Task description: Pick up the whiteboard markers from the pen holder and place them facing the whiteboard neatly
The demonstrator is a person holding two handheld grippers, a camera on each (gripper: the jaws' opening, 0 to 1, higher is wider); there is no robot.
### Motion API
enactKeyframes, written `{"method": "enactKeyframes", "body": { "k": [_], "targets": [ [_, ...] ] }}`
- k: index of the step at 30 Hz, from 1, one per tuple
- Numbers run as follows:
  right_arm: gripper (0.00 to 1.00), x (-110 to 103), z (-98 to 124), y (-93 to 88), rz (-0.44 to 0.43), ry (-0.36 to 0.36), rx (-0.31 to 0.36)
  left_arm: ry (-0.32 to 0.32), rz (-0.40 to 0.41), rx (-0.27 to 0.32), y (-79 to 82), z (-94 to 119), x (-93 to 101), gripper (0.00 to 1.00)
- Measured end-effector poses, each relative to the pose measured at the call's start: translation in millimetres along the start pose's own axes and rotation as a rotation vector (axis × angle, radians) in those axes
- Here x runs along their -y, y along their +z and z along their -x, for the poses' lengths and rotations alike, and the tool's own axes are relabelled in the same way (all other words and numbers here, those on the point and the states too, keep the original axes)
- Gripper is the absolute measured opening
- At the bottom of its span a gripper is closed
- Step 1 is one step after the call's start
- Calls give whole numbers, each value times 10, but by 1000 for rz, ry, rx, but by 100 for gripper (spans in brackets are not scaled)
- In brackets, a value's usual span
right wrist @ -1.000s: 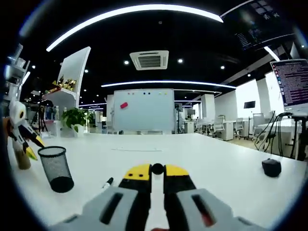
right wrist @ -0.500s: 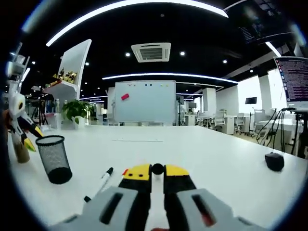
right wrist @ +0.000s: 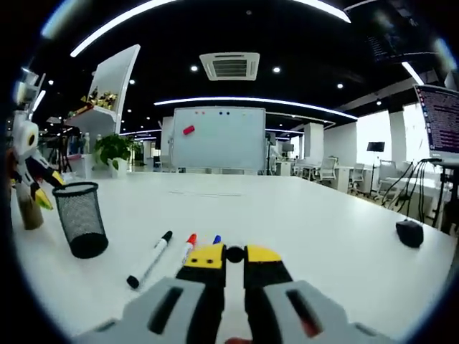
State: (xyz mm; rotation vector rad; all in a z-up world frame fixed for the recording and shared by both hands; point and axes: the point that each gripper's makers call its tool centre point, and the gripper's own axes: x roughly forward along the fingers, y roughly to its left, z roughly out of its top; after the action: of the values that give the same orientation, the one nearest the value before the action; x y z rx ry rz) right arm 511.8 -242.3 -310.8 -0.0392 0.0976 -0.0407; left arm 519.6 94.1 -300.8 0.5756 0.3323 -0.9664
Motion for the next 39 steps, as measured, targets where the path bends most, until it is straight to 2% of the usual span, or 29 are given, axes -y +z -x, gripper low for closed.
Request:
{"method": "enactKeyframes", "body": {
  "k": [11, 17, 31, 39],
  "targets": [
    [8, -12, 41, -101, 1, 4, -54, 1, -4, 5, 10, 4, 5, 44],
    [8, 5, 54, -140, -39, 16, -70, 0, -4, 5, 9, 1, 4, 44],
    [8, -16, 45, -269, -52, 35, -123, -3, -8, 6, 3, -8, -7, 44],
    [8, -28, 41, -337, -29, 37, -152, -3, -9, 5, 1, -11, -6, 44]
  ]
}}
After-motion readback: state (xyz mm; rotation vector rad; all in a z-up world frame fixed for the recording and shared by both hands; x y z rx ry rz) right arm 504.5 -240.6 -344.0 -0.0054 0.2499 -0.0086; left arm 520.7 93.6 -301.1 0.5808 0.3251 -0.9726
